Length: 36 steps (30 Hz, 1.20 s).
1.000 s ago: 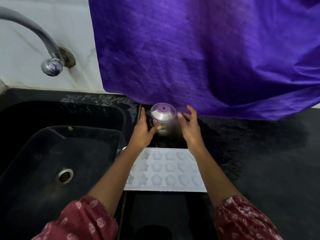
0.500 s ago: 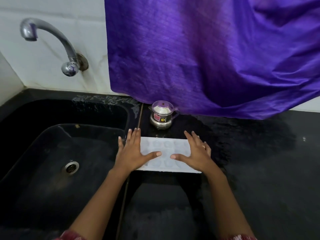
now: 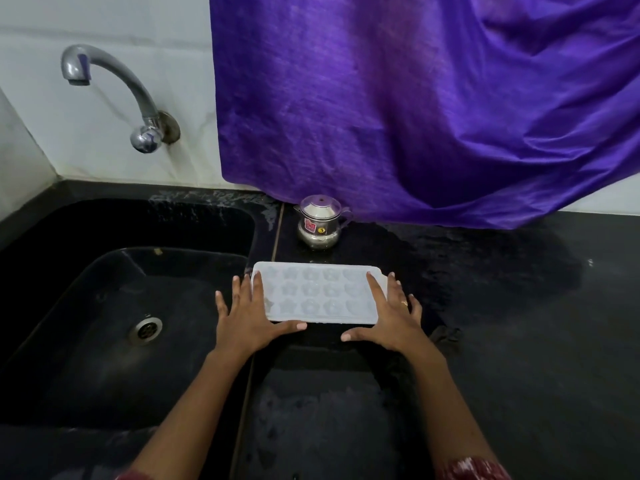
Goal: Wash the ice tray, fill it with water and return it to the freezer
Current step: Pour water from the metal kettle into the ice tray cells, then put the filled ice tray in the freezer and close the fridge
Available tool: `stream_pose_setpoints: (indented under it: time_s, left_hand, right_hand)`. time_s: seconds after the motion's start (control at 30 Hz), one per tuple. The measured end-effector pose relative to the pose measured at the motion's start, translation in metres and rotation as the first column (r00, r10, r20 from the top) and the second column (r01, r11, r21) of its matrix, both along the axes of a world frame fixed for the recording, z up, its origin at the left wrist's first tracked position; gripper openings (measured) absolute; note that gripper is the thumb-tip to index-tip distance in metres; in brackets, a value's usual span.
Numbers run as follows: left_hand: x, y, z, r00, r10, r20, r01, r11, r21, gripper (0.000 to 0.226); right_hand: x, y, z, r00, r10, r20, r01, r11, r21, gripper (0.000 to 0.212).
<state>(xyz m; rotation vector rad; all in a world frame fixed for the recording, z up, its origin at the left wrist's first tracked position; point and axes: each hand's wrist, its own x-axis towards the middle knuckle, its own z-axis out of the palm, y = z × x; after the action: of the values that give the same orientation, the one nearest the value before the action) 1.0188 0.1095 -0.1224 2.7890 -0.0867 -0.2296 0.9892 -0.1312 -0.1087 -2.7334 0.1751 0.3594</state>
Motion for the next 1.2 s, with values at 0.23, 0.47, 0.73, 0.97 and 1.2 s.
stream_pose_setpoints:
  time_s: [0.23, 0.47, 0.73, 0.97, 1.2]
  left_hand:
    - [-0.001, 0.001, 0.0, 0.999, 0.022, 0.027, -0.02, 0.997, -0.068, 0.129]
    - [-0.003, 0.001, -0.002, 0.998, 0.062, 0.034, -0.053, 0.974, -0.219, 0.128]
    - [-0.014, 0.006, 0.003, 0.991, 0.099, 0.091, -0.066, 0.948, -0.312, 0.127]
    - [-0.038, 0.016, 0.014, 0.984, 0.139, 0.107, -0.086, 0.913, -0.398, 0.127]
    - [-0.076, 0.034, 0.02, 0.971, 0.218, 0.102, -0.156, 0.892, -0.424, 0.127]
  right_hand:
    - [-0.003, 0.001, -0.005, 0.996, -0.037, 0.084, 0.037, 0.999, 0.001, 0.11]
    - [-0.007, 0.004, -0.001, 0.984, -0.052, 0.17, 0.032, 0.992, 0.12, 0.101]
    - [-0.011, 0.008, 0.013, 0.971, -0.054, 0.232, 0.017, 0.987, 0.157, 0.106]
    - [-0.025, 0.019, 0.02, 0.976, -0.045, 0.212, 0.009, 0.986, 0.168, 0.111]
    - [-0.046, 0.042, 0.023, 0.984, 0.009, 0.176, -0.032, 0.991, 0.131, 0.111]
